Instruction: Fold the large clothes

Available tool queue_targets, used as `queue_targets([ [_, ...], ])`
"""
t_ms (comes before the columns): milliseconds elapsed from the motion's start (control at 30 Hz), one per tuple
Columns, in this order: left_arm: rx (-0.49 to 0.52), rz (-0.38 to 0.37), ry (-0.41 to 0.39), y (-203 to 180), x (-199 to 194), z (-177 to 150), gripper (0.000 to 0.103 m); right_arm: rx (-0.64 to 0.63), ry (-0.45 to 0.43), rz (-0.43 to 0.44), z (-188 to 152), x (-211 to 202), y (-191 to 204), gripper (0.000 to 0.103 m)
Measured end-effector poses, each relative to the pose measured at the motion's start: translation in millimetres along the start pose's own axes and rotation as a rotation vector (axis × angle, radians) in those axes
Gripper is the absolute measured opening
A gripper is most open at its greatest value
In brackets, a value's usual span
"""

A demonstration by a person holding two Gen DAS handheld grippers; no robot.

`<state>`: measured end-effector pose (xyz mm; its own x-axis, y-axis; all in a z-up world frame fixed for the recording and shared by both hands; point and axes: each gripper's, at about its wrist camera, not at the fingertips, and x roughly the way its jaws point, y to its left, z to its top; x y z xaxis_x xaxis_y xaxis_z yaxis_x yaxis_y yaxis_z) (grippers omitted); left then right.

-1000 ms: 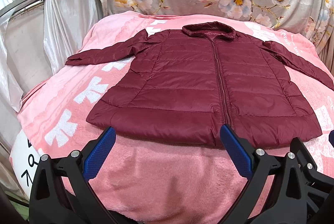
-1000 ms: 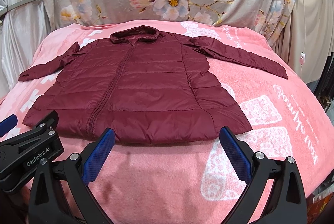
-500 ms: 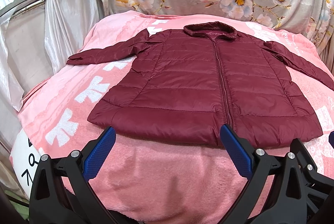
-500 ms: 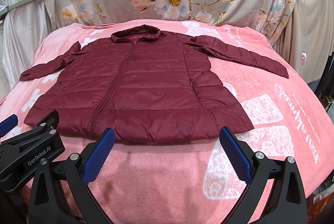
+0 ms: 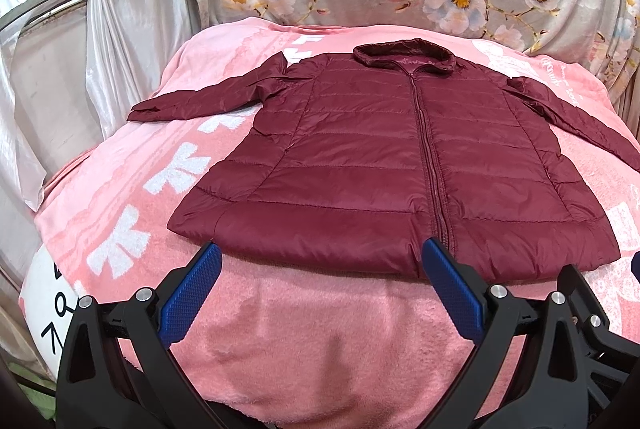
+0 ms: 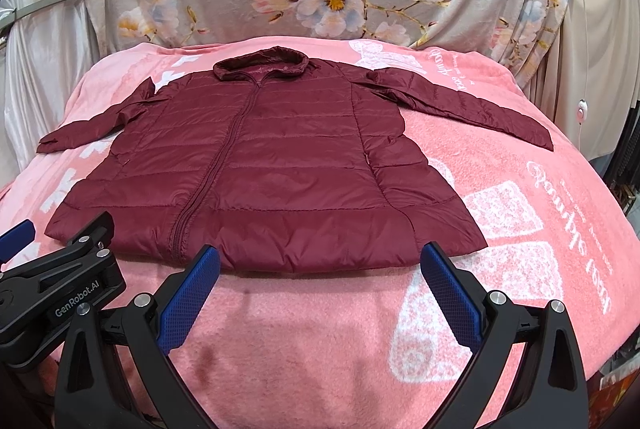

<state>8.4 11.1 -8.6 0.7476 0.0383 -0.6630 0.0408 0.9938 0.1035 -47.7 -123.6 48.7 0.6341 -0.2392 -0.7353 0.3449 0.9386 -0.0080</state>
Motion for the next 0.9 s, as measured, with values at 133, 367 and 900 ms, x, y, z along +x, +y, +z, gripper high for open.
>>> queue_targets([
  [133,0.000,0.001,0.000,0.7,0.6,-0.4,0.098,-0.002,0.000,0.000,0.0,0.0,0.6,0.098],
  [367,-0.001,0.001,-0.002,2.4,1.4,-0.4,0.098,-0.001,0.000,0.000,0.1,0.0,-0.4,0.098],
  [900,-0.022,-0.012,0.015,-1.6,6.8,-4.8,0.098,-0.023,0.011,0.028,-1.2,8.4,6.6,0.098],
])
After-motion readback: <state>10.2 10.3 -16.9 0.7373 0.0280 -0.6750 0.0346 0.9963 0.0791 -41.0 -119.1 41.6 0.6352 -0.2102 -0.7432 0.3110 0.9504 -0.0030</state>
